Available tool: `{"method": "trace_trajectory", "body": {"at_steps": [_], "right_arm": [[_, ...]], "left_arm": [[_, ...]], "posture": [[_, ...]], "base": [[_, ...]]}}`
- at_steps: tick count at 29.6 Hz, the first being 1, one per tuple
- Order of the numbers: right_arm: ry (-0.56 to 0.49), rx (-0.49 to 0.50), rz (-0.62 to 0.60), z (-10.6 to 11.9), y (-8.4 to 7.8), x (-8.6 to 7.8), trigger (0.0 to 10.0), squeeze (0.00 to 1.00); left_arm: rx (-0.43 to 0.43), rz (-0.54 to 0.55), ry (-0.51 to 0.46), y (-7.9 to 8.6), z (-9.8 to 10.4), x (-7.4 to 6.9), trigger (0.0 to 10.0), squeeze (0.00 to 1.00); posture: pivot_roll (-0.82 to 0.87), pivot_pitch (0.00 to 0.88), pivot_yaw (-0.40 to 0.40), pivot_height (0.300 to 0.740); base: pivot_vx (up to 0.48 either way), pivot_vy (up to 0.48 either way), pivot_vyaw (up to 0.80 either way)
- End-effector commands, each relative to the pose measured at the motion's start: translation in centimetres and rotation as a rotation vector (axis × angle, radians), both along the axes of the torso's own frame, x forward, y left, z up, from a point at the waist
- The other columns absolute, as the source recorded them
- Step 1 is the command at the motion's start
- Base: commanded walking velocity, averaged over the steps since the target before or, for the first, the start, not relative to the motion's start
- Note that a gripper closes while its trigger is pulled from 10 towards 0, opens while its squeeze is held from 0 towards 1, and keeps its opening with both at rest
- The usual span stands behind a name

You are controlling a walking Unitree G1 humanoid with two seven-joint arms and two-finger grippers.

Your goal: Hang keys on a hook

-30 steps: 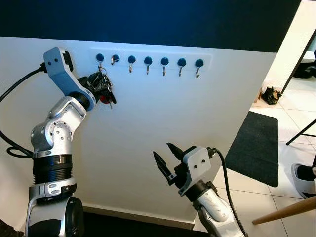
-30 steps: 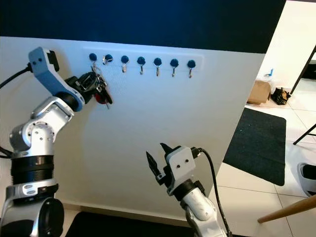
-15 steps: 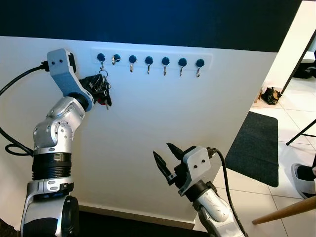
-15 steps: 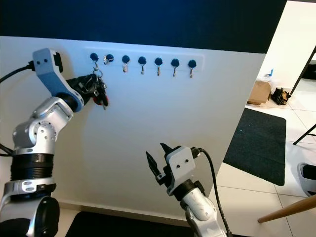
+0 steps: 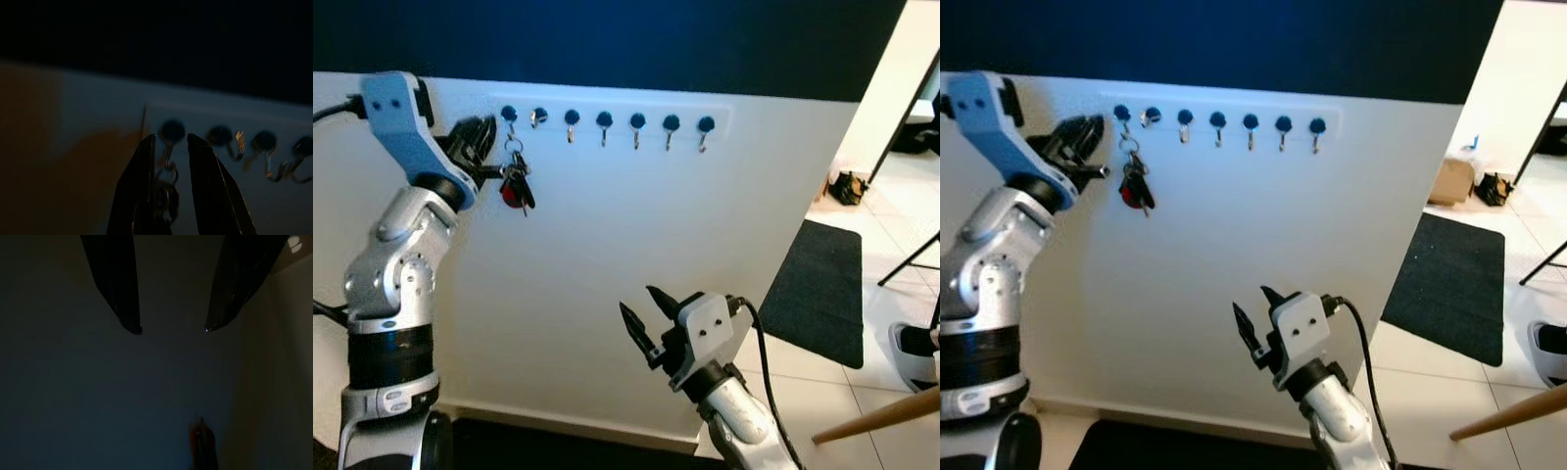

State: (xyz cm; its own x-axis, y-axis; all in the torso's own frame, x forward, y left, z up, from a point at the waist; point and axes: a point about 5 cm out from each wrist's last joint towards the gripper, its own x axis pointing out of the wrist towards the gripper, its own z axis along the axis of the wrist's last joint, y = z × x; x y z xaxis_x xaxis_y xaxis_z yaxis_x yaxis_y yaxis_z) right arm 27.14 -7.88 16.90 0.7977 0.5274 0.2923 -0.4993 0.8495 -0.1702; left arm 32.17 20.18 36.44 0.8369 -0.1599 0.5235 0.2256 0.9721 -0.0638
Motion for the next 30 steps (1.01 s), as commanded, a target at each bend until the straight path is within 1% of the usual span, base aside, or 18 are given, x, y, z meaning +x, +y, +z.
{"method": "trace_trajectory", "body": {"at_steps": [1, 2, 3, 4, 6, 7, 9, 10, 16, 20, 24, 26, 30], "right_arm": [[0.007, 0.002, 0.012, 0.1, 0.1, 0.0, 10.0, 0.0], [0.005, 0.004, 0.022, 0.1, 0.4, 0.1, 10.0, 0.0], [0.005, 0.004, 0.022, 0.1, 0.4, 0.1, 10.0, 0.0], [0.004, 0.005, 0.025, 0.2, 0.5, 0.1, 10.0, 0.0], [0.001, 0.008, 0.028, 0.3, 0.6, 0.1, 10.0, 0.0], [0.001, 0.008, 0.028, 0.3, 0.6, 0.1, 10.0, 0.0], [0.0, 0.009, 0.026, 0.3, 0.6, 0.1, 10.0, 0.0], [0.0, 0.009, 0.024, 0.3, 0.6, 0.1, 10.0, 0.0], [0.003, 0.005, 0.012, 0.2, 0.3, -0.1, 10.0, 0.0], [0.004, 0.005, 0.011, 0.1, 0.3, -0.1, 10.0, 0.0], [0.006, 0.006, 0.013, 0.1, 0.4, -0.1, 10.0, 0.0], [0.007, 0.006, 0.014, 0.1, 0.5, -0.1, 10.0, 0.0], [0.009, 0.006, 0.018, 0.0, 0.5, 0.0, 10.0, 0.0]], "left_arm": [[0.057, 0.027, 0.0, -0.4, 0.5, 0.0, 10.0, 0.0], [0.096, 0.064, 0.019, -1.0, 0.5, 0.8, 10.0, 0.0], [0.096, 0.064, 0.019, -1.0, 0.5, 0.8, 10.0, 0.0], [0.111, 0.083, 0.046, -1.2, 0.3, 1.4, 10.0, 0.0], [0.104, 0.051, 0.064, -2.0, 0.2, 2.0, 10.0, 0.0], [0.104, 0.051, 0.064, -2.0, 0.2, 2.0, 10.0, 0.0], [0.099, 0.017, 0.062, -3.0, 0.3, 2.4, 10.0, 0.0], [0.096, 0.014, 0.062, -3.1, 0.4, 2.5, 10.0, 0.0], [0.066, -0.031, 0.041, -4.1, 1.3, 2.7, 10.0, 0.0], [0.05, -0.054, 0.032, -4.3, 1.7, 2.7, 10.0, 0.0], [0.081, -0.086, 0.037, -5.2, 1.6, 2.9, 10.0, 0.0], [0.084, -0.086, 0.039, -5.3, 1.6, 2.9, 10.0, 0.0], [0.116, -0.061, 0.068, -5.7, 0.8, 3.5, 10.0, 0.0]], "posture": [[0.07, 0.126, 0.016, 0.74], [0.07, 0.126, 0.015, 0.74], [0.07, 0.126, 0.015, 0.74], [0.07, 0.126, 0.015, 0.74], [0.07, 0.129, 0.02, 0.74], [0.07, 0.129, 0.02, 0.74], [0.06, 0.131, 0.025, 0.74], [0.06, 0.131, 0.027, 0.74], [0.05, 0.13, 0.032, 0.74], [0.05, 0.131, 0.032, 0.74], [0.06, 0.133, 0.029, 0.74], [0.06, 0.133, 0.029, 0.74], [0.06, 0.135, 0.028, 0.74]], "base": [[0.0, 0.0, 0.0], [0.0, 0.0, 0.0], [0.0, 0.0, 0.0], [0.0, 0.0, 0.0], [0.0, 0.0, 0.0], [0.0, 0.0, 0.0], [0.0, 0.0, 0.0], [0.0, 0.0, 0.0], [0.0, 0.0, 0.0], [0.0, 0.0, 0.0], [0.0, 0.0, 0.0], [0.0, 0.0, 0.0], [0.0, 0.0, 0.0]]}}
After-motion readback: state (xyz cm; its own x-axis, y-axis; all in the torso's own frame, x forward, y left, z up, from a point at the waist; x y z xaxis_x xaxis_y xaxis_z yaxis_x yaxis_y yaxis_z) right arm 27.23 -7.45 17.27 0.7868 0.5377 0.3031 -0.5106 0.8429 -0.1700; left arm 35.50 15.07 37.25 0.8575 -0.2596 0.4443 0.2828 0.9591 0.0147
